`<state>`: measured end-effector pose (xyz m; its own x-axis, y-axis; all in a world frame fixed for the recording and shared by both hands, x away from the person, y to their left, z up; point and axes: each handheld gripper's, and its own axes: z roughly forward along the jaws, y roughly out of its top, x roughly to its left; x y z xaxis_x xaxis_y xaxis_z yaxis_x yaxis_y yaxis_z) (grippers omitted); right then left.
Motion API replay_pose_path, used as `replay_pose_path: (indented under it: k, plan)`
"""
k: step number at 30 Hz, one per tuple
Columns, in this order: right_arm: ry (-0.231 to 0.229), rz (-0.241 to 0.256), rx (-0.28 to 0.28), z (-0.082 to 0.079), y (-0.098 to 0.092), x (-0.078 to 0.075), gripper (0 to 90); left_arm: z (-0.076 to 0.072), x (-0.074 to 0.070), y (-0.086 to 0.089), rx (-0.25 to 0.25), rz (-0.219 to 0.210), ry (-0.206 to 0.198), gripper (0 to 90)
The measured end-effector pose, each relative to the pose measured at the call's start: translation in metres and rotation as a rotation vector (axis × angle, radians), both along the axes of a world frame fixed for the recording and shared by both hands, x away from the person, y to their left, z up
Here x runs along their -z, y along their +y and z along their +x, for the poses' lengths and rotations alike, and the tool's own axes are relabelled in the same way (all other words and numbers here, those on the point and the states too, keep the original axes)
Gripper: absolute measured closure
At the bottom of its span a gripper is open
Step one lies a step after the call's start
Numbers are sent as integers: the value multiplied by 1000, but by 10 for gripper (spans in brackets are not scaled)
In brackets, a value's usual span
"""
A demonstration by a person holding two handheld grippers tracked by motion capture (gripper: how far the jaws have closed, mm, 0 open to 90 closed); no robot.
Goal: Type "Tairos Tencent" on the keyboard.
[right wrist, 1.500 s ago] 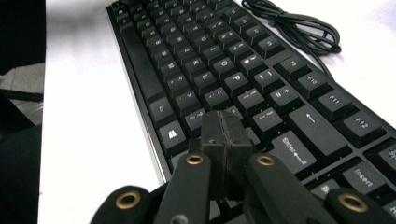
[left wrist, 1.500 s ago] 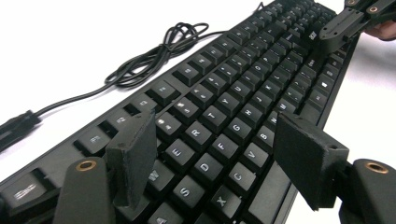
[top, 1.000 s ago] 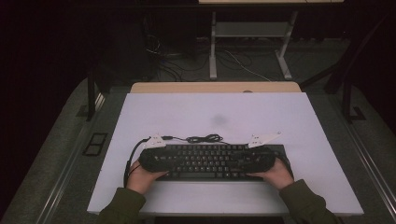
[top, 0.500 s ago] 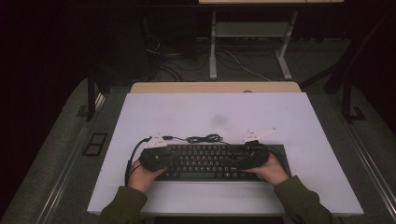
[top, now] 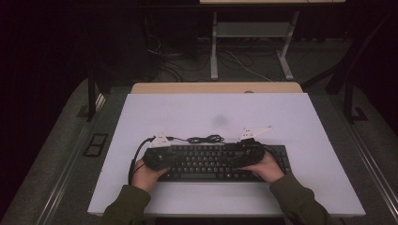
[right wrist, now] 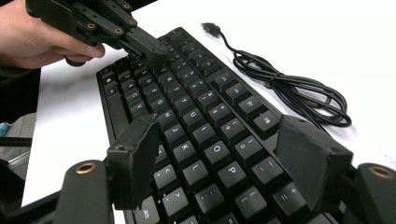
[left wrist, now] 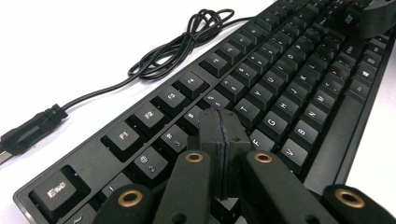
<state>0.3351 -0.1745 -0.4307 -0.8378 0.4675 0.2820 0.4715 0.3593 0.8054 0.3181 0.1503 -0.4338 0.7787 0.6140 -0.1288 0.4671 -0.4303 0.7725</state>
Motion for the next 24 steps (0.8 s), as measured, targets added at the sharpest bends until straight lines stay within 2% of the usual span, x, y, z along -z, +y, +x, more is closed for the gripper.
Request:
replay_pose_path:
  k: [5,15,17,24]
  plan:
    - [-4,-2,-8,1,4,0,295,2,2,-1,6,14,7,888]
    - [-4,-5,-7,0,5,0,295,2,3,-4,6,12,5,888]
    - [-5,-6,-6,-1,5,0,295,2,4,-5,7,30,13,888]
    - [-5,-4,-4,0,5,0,295,2,4,-5,10,29,12,889]
